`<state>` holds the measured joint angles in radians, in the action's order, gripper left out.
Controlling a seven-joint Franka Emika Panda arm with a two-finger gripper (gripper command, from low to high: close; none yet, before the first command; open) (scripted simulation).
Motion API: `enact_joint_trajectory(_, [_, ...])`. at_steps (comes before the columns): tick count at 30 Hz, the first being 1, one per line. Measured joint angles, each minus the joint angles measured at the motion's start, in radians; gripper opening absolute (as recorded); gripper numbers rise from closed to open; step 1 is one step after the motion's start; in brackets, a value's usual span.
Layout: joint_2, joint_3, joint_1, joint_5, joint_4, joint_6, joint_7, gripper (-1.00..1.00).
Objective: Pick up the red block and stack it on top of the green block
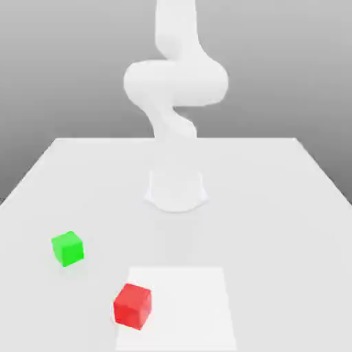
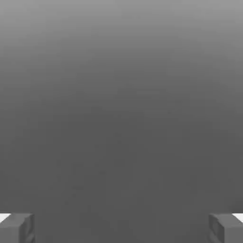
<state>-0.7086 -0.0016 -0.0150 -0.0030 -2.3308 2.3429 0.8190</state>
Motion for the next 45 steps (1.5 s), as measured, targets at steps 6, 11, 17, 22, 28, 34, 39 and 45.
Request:
enact_joint_trajectory(6, [0.224, -0.007, -0.036, -0.006, -0.075, 0.105, 0.046, 0.0])
enact_joint_trajectory(11, [0.405, -0.017, -0.06, -0.01, -0.136, 0.19, 0.082, 0.0])
enact_joint_trajectory(17, [0.623, -0.036, -0.086, -0.006, -0.21, 0.292, 0.119, 0.0])
enact_joint_trajectory(22, [0.804, -0.045, -0.109, 0.014, -0.268, 0.379, 0.137, 0.0])
enact_joint_trajectory(28, [1.017, -0.027, -0.125, 0.038, -0.252, 0.548, 0.125, -1.0])
enact_joint_trajectory(34, [1.033, -0.025, -0.127, 0.038, -0.249, 0.562, 0.126, -1.0])
enact_joint_trajectory(39, [0.903, -0.032, -0.123, 0.022, -0.269, 0.452, 0.137, -1.0])
enact_joint_trajectory(45, [0.687, -0.147, -0.322, -0.056, -0.395, 0.364, 0.283, -1.0])
